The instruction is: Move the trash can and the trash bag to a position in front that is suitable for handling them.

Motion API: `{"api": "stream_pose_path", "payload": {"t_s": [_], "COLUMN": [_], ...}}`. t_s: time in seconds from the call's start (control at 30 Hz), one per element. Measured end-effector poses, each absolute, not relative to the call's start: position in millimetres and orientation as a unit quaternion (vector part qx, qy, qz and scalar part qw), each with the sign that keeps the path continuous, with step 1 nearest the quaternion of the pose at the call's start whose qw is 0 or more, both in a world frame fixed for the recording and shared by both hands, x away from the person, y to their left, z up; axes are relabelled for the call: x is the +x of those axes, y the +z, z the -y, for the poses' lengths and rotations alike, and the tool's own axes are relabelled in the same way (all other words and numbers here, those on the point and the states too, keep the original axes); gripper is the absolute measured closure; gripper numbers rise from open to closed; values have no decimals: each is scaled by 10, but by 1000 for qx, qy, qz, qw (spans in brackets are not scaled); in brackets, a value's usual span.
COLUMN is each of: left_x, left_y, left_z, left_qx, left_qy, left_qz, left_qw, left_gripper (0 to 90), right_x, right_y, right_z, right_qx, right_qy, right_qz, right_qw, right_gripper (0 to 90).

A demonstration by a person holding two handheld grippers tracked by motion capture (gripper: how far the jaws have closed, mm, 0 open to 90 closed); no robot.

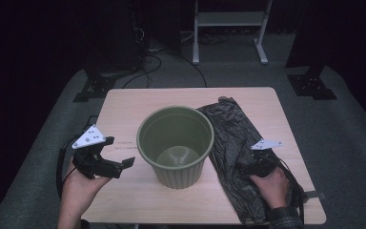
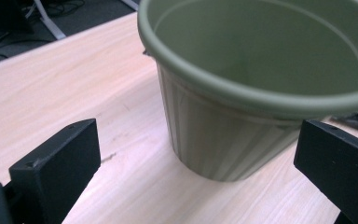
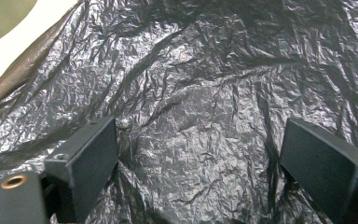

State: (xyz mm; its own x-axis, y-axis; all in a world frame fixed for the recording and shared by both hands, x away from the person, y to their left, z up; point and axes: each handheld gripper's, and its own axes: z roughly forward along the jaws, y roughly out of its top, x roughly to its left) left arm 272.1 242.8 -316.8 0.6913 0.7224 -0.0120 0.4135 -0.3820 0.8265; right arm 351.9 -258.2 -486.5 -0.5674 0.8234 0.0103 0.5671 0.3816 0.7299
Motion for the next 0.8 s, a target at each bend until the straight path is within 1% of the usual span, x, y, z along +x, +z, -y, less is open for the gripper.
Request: {"api": "stream_pose_path", "payload": {"t_s": [0.27, 0.43, 0.6, 0.8], "left_x": [2702, 2767, 2824, 2898], "left_y": [-3565, -3888, -4070, -4325], "left_z": [-2469, -2464, -2470, -2454], "left_qx": [807, 815, 818, 821], "left_qy": [184, 182, 189, 181], "left_qz": [-354, -358, -355, -363], "left_qw": [435, 418, 412, 401], "left_gripper": [0, 0, 0, 0], "right_x": [3518, 3518, 3518, 3518], "right_y": [-4865, -4865, -4864, -4864], "right_z": [2582, 2582, 2583, 2582], "right_qx": [429, 429, 429, 429], "right_qy": [354, 354, 354, 355], "right_qz": [-811, -811, -811, -811], "right_qw": [181, 181, 181, 180], "right_gripper": [103, 103, 103, 103]}}
